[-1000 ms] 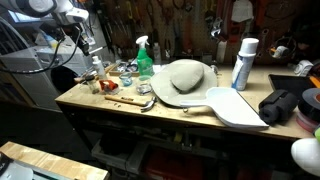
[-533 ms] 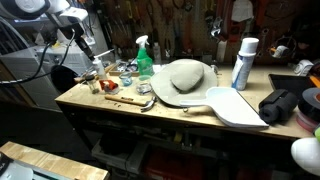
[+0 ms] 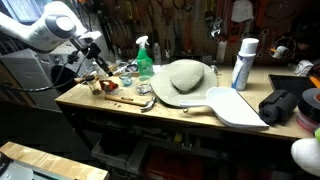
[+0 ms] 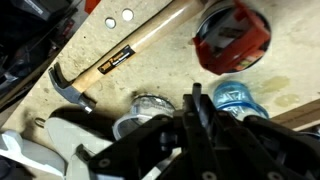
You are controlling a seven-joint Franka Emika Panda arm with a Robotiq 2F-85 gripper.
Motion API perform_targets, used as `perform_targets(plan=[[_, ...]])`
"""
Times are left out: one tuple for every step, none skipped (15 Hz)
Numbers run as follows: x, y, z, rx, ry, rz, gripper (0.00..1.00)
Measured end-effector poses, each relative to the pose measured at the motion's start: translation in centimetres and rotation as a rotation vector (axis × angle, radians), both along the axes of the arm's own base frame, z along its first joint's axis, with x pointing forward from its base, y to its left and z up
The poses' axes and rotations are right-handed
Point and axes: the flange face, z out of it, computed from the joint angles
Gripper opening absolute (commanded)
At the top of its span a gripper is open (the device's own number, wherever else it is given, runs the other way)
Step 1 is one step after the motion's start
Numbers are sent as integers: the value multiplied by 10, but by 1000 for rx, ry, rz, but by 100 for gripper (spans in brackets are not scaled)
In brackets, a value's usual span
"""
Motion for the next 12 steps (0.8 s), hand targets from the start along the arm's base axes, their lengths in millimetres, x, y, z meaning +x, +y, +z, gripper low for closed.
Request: perform_targets(plan=[[7, -10, -12, -21, 15, -40, 3], [15, -20, -20, -30, 20, -86, 3], [24, -31, -24, -28, 19, -131, 3], [33, -40, -23, -26, 7, -168, 3], [42, -48, -20, -26, -11, -198, 3], [51, -54, -16, -28, -26, -218, 3], [59, -58, -11, -33, -37, -234, 3], [66, -61, -8, -44, -46, -250, 3], [72, -63, -7, -67, -51, -265, 3], [77, -67, -7, -103, -47, -283, 3], [80, -70, -9, -141, -42, -304, 3], [83, -74, -12, -175, -36, -328, 3]])
